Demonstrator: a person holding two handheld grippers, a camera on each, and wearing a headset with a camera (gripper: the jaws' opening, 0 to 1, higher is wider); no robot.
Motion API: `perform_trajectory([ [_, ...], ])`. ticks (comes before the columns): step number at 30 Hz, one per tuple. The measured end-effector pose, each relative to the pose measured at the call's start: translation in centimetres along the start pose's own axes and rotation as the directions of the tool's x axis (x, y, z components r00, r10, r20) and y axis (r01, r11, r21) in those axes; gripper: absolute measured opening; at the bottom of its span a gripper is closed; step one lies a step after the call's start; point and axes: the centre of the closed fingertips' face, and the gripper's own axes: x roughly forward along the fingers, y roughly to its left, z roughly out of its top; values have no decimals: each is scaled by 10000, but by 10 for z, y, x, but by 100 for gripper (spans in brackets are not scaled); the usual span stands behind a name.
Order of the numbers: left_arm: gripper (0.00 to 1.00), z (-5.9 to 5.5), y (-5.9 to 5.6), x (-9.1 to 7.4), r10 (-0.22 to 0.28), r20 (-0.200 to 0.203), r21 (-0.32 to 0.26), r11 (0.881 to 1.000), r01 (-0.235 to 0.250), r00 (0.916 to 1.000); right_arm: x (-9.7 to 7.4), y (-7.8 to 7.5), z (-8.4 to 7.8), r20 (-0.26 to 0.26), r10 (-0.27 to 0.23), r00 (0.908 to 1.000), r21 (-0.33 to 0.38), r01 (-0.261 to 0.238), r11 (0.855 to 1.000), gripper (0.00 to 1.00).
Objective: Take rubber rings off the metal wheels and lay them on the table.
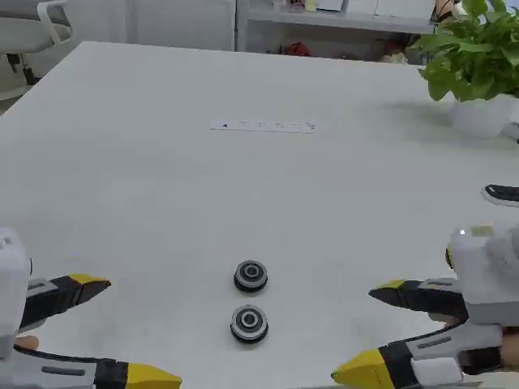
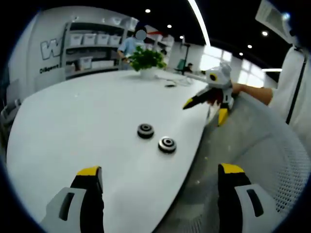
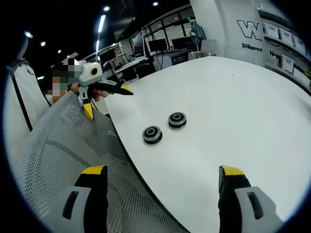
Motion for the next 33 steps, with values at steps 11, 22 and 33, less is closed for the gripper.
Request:
perform_trajectory([
  [11,100,-2,-5,-2,-45,-89,77,10000,45,10000,1,3,-10,20,42,10000,342,-43,9994,91],
  [22,100,-7,-8,-8,-30,-215,130,9999,33,9998,2,6,-12,74,-46,10000,513,42,9987,89],
  [33,100,-10,-10,-12,-72,-342,250,9997,80,9994,2,9,-14,-8,-168,9999,473,168,9987,89],
])
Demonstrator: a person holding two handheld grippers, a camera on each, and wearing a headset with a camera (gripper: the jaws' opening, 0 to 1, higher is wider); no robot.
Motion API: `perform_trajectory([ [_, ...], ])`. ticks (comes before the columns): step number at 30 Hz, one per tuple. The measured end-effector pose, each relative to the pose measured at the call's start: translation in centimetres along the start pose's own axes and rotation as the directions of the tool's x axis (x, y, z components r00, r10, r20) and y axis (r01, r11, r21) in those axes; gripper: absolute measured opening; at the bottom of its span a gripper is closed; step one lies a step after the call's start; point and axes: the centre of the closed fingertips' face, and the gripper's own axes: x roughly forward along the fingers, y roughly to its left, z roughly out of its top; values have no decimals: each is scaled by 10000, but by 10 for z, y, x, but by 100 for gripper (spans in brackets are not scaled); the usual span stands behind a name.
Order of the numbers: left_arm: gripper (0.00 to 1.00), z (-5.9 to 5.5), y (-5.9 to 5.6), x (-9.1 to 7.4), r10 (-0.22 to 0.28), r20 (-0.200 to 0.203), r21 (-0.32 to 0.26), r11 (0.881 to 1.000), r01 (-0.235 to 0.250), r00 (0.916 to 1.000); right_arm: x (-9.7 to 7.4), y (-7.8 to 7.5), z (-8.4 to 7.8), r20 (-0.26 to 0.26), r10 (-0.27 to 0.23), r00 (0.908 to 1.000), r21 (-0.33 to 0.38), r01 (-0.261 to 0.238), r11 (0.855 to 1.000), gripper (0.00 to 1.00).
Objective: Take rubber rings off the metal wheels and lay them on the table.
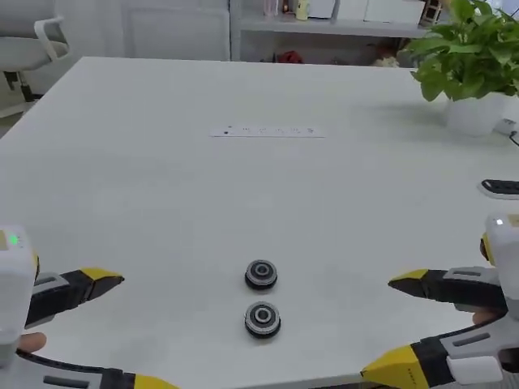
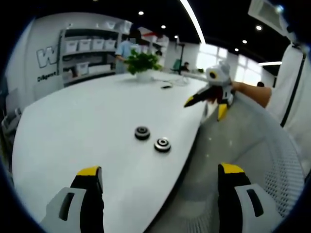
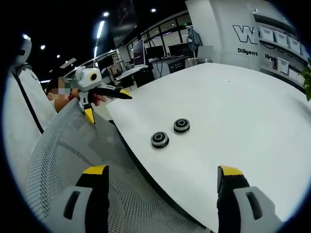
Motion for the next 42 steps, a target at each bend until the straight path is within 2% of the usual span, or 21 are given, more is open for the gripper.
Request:
perform_trajectory([
  [4,100,-1,-1,1,-104,-78,95,9999,105,9999,-2,-3,4,277,-234,9993,170,229,9996,88],
  [15,100,2,4,10,-317,-270,342,9989,326,9991,-3,-5,9,578,-337,9978,472,309,9984,87],
  [23,100,23,5,17,-478,20,528,9975,477,9989,-3,-12,9,568,-287,9980,721,246,9971,87],
  [26,100,32,-2,17,-766,198,640,9951,752,9969,-1,-14,7,535,-225,9983,789,182,9967,87],
  [32,100,35,-2,20,-692,31,886,9937,686,9976,0,-11,5,438,70,9990,764,-104,9970,87],
  [38,100,40,-3,21,-626,73,900,9940,617,9980,0,-9,7,390,363,9986,518,-383,9979,88],
  [42,100,46,-7,19,-685,114,996,9928,670,9976,0,-14,12,404,322,9987,297,-334,9990,87],
])
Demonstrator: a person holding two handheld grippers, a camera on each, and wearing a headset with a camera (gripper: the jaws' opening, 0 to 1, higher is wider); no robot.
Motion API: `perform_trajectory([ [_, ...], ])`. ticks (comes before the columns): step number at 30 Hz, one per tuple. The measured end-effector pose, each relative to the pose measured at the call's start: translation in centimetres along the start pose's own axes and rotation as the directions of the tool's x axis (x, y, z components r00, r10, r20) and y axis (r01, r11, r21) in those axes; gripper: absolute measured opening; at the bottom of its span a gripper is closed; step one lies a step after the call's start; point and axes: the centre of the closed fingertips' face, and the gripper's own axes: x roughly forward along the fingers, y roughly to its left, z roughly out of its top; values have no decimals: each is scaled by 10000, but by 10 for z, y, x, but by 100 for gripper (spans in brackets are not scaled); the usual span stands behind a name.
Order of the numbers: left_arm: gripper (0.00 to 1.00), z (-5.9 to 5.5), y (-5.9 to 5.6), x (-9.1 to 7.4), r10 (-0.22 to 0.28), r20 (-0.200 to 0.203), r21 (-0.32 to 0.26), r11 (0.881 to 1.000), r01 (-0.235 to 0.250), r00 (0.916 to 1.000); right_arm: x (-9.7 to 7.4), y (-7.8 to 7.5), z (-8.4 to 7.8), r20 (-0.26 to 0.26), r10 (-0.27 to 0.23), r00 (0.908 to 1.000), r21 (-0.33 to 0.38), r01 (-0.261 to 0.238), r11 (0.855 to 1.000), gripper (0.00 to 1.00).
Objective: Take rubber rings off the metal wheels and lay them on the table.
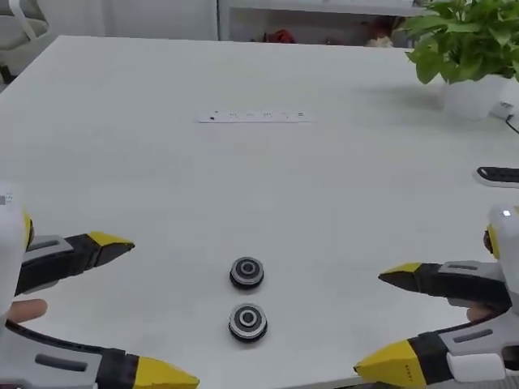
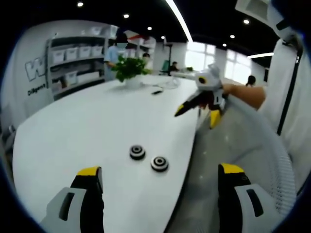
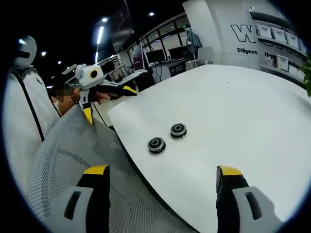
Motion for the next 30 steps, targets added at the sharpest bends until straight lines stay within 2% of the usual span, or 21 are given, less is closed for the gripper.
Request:
perform_trajectory([
  [3,99,7,-1,-3,-32,-19,244,9997,32,10000,0,-1,11,231,29,9997,-26,-29,10000,87],
  [10,99,24,1,-8,68,355,393,9992,-82,9993,0,-1,25,262,134,9996,-471,-121,9988,86],
  [17,99,38,-4,-9,-37,400,789,9969,6,9992,-4,-1,43,601,208,9980,-774,-161,9969,84],
  [19,99,45,-4,-10,-86,529,812,9967,43,9986,-5,0,51,728,239,9971,-882,-174,9960,84],
  [23,97,66,-2,-13,-121,1078,1020,9948,11,9941,-8,3,71,1071,297,9938,-1226,-164,9923,83],
  [30,96,95,2,-14,-171,1545,1706,9853,-96,9878,-10,3,100,1636,353,9859,-1676,-75,9858,81],
])
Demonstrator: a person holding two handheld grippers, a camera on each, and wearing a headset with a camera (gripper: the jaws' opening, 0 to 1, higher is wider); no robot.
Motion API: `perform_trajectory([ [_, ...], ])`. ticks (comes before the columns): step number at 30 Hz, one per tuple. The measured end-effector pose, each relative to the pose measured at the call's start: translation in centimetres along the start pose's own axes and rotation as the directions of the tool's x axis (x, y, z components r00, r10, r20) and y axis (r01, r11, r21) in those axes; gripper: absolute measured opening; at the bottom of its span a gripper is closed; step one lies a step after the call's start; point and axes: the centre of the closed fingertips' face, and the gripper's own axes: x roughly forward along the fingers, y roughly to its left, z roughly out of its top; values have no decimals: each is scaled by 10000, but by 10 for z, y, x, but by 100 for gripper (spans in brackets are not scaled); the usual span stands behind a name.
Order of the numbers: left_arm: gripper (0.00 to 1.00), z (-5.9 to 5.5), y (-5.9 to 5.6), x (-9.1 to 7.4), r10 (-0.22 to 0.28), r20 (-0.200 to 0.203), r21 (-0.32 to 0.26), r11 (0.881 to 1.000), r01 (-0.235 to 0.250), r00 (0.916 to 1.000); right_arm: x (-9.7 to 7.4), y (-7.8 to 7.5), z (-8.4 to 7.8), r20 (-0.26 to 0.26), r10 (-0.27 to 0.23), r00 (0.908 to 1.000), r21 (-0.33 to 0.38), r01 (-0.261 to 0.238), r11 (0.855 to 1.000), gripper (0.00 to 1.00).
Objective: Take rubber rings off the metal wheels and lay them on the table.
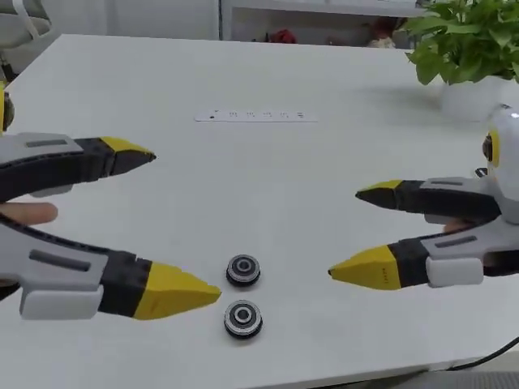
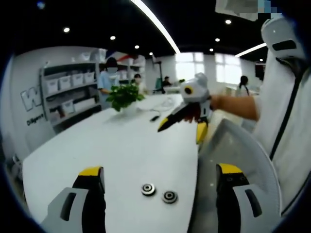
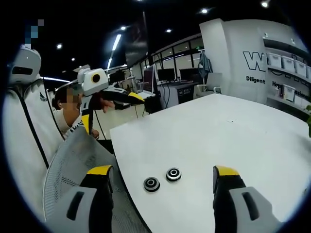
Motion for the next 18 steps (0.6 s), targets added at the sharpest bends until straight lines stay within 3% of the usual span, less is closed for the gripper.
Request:
perform_trajectory([
  [5,94,8,4,6,-22,21,316,9995,21,10000,5,0,17,151,100,9998,-388,-94,9992,80],
  [9,94,15,3,11,-228,330,296,9993,218,9992,8,3,31,235,299,9993,-801,-279,9964,79],
  [13,92,15,7,21,-294,68,317,9991,292,9995,16,-1,45,511,276,9983,-958,-226,9951,78],
  [18,90,32,13,32,-308,82,962,9949,299,9995,33,-1,59,804,437,9958,-1136,-344,9929,76],
])
